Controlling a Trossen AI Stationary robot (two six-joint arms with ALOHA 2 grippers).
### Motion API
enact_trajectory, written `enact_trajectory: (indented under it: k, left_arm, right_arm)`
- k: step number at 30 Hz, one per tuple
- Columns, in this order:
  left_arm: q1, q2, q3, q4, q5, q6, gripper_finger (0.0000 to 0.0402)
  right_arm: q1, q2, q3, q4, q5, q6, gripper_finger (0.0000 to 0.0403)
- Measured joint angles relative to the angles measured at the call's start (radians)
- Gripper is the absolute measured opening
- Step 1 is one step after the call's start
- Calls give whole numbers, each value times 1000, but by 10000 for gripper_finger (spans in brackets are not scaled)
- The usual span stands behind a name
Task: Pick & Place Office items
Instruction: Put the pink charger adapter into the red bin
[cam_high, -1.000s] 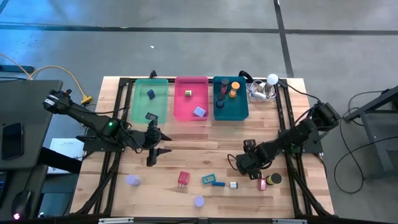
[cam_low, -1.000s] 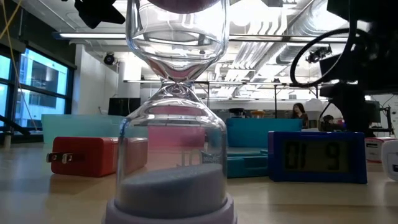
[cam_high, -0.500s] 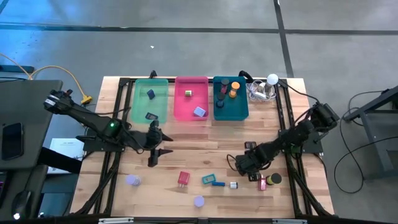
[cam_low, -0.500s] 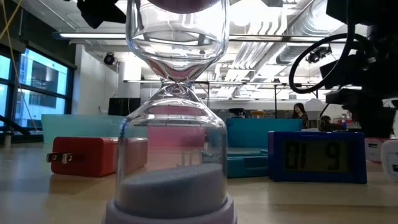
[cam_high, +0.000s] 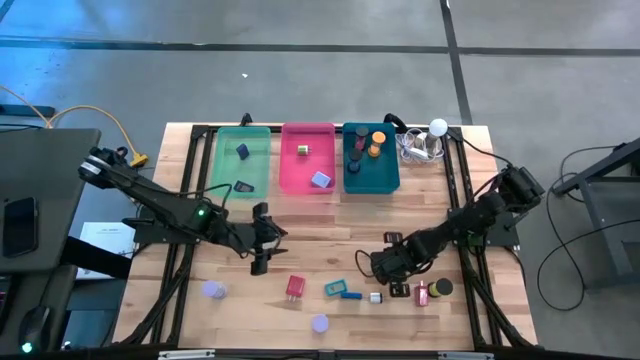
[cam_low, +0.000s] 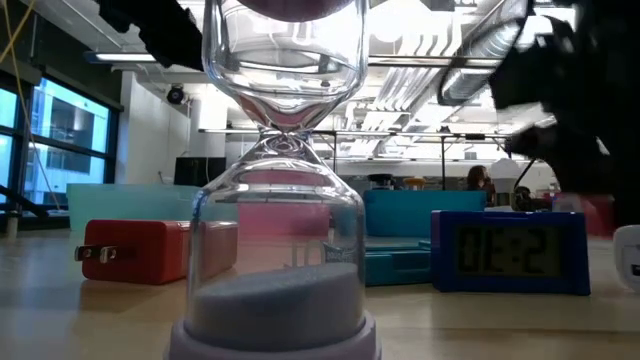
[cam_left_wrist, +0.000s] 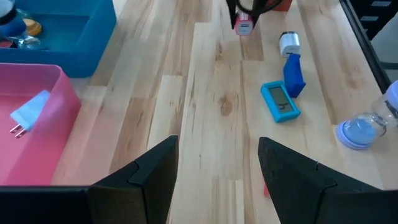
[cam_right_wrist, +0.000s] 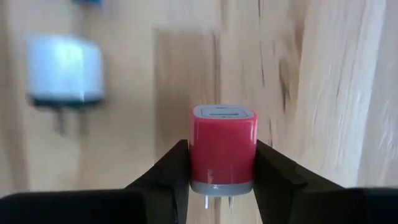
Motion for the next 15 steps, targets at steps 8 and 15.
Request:
enact_trajectory:
  k: [8,15]
  left_arm:
    - [-11,56,0,156,-1,258,214]
    - [-103,91,0,289,-1,815,214]
  right_arm:
    - [0,-1,205,-72,72,-57,119]
    - [-27,-2,331,29,21,-153,119]
